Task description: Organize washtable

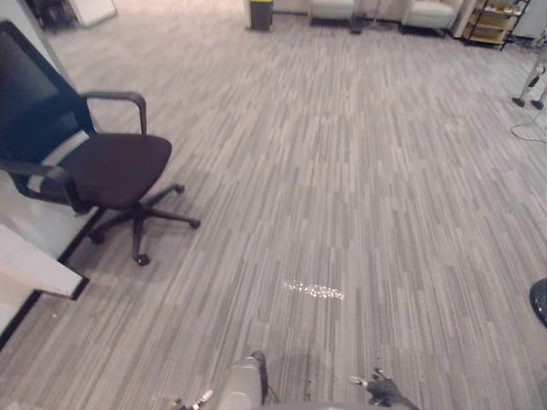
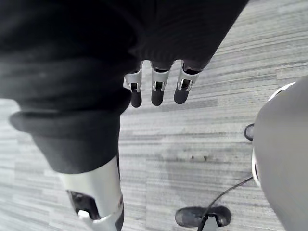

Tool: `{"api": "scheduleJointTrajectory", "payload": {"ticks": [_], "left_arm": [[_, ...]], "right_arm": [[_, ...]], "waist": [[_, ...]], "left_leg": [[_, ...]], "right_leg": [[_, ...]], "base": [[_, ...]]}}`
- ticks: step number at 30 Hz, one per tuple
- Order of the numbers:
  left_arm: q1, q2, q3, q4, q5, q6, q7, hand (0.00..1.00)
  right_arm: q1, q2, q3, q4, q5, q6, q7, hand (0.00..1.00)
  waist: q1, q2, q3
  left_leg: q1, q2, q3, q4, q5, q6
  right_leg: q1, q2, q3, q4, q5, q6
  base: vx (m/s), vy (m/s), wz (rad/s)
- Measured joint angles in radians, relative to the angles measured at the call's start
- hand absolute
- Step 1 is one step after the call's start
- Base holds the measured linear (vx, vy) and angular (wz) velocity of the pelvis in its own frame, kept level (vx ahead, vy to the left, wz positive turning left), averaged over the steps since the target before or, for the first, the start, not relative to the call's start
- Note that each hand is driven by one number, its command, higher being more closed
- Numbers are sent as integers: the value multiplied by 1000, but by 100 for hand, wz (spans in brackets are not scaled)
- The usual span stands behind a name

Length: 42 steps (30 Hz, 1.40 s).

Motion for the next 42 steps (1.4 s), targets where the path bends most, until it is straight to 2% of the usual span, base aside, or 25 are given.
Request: {"api": "scheduleJointTrajectory", "payload": {"ticks": [2,3,4,5,7,8,10,13,16,17,18,19,20,21,22,24,26,27,28,29,31,34,36,40,42], "left_arm": [[-11,6,4,-8,0,6,-3,0],[-13,4,3,-9,0,6,-2,0],[-14,10,-1,-8,-1,7,-4,0],[-15,19,-12,-8,-1,8,-4,0],[-14,25,-22,-8,1,11,-4,0],[-17,21,-22,-8,1,16,-4,0],[-21,16,-20,-14,0,18,-5,0],[-21,10,-7,-18,1,19,-6,0],[-19,1,5,-18,2,17,-4,0],[-17,-6,13,-18,2,15,-3,0],[-15,-8,25,-18,2,14,-2,0],[-14,-7,32,-18,2,13,-2,0],[-17,-27,37,2,2,15,0,0],[-18,-47,44,2,2,8,0,0],[-20,-57,44,2,2,4,0,0],[-29,-67,41,3,2,3,0,0],[-40,-69,41,-1,2,2,-1,0],[-43,-69,47,-5,2,3,-2,0],[-38,-69,54,-9,1,3,-1,0],[-33,-61,58,-8,1,4,-2,0],[-20,-61,56,-11,1,3,-2,0],[-12,-46,26,-24,1,2,-2,0],[-10,-45,18,-22,-1,2,-1,0],[2,1,-5,-8,-3,2,-1,0],[-10,9,-10,10,-3,3,-1,0]], "right_arm": [[-3,24,-5,0,-2,-3,3,0],[-2,26,-18,0,-9,-5,4,0],[-2,32,-56,-3,-18,-6,5,0],[3,31,-77,-6,-19,-6,8,0],[20,14,-92,-22,-20,-6,20,0],[22,-3,-93,-29,-21,-5,25,0],[33,-4,-113,-34,-16,-6,26,0],[41,-2,-114,-73,-15,-12,27,0],[37,0,-112,-78,-16,-10,28,0],[36,3,-111,-78,-16,-10,27,0],[38,6,-109,-75,-16,-10,27,0],[42,10,-103,-74,-16,-9,27,0],[40,-5,-90,-76,-16,-10,31,0],[41,-20,-79,-76,-16,-11,33,0],[41,-26,-76,-75,-17,-10,37,0],[41,-31,-76,-75,-17,-10,42,0],[43,-32,-72,-68,-28,-8,43,0],[43,-33,-66,-68,-40,-7,43,0],[45,-38,-60,-67,-47,-4,42,0],[46,-33,-57,-66,-46,-3,42,0],[46,-28,-64,-59,-48,-2,37,0],[44,-23,-74,-41,-47,7,36,0],[41,-26,-78,-37,-46,11,36,0],[53,10,-111,-28,-44,17,35,0],[57,14,-110,-28,-45,17,36,0]], "waist": [[20,-12,0],[28,-12,-1],[27,-22,-1],[22,-31,1],[4,-25,6],[-7,-10,10],[-23,-6,10],[-37,-5,9],[-49,-1,9],[-52,4,6],[-52,2,4],[-52,-6,-1],[-52,24,-12],[-53,44,-23],[-54,51,-25],[-55,62,-31],[-55,60,-29],[-54,71,-29],[-52,67,-26],[-52,65,-25],[-53,63,-25],[-51,49,-23],[-50,54,-25],[-54,18,-61],[-54,14,-63]], "left_leg": [[5,-5,15,84,-77,29],[33,-20,23,96,-124,39],[74,-54,31,91,-166,51],[103,-85,34,92,-192,64],[175,-127,23,98,-236,85],[234,-132,6,90,-254,91],[304,-132,-17,38,-255,91],[412,-120,-42,-52,-250,79],[492,-95,-71,-116,-262,41],[516,-79,-79,-129,-271,22],[542,-72,-86,-131,-286,-4],[548,-73,-91,-129,-293,-17],[555,-36,-113,-118,-299,-40],[555,-21,-134,-116,-274,-68],[564,-18,-141,-121,-258,-87],[565,-12,-169,-113,-234,-92],[521,-6,-193,24,-201,-138],[447,8,-196,196,-157,-140],[378,29,-188,355,-66,-149],[349,48,-179,423,-66,-148],[285,99,-115,477,-117,-107],[247,123,-24,257,-177,-92],[255,118,-32,-23,-133,-115],[290,82,23,-86,-130,-107],[311,62,35,-112,-124,-98]], "right_leg": [[4,-22,59,57,28,28],[-33,-48,84,186,27,30],[-112,-87,114,400,43,56],[-184,-124,146,568,102,87],[-305,-168,182,883,231,80],[-366,-159,177,1028,220,81],[-435,-142,133,1099,186,76],[-536,-139,13,978,105,65],[-538,-137,-90,655,63,26],[-528,-120,-104,484,82,1],[-514,-104,-111,326,161,-39],[-502,-102,-114,258,229,-43],[-479,-73,-125,263,215,-24],[-471,-58,-129,258,197,-28],[-463,-57,-134,263,169,-25],[-452,-57,-152,280,131,-22],[-406,-45,-177,280,88,-19],[-379,-32,-183,275,69,-24],[-347,-15,-179,255,57,-28],[-328,-6,-176,241,54,-31],[-281,15,-174,202,52,-35],[-227,14,-158,134,63,-16],[-231,20,-124,119,71,9],[-200,11,-83,-23,150,50],[-176,6,-77,-66,171,63]], "base": [[525,257,-15],[522,253,-2],[496,240,7],[330,158,21],[315,91,44],[463,86,48],[348,22,38],[331,-63,26],[354,-136,32],[358,-161,12],[381,-178,9],[385,-197,0],[358,-197,-2],[415,-240,-4],[343,-202,7],[301,-182,19],[289,-221,30],[311,-223,10],[252,-125,-8],[263,-77,-22],[217,-35,-14],[170,59,-14],[128,190,-44],[182,167,-41],[134,109,-8]]}}
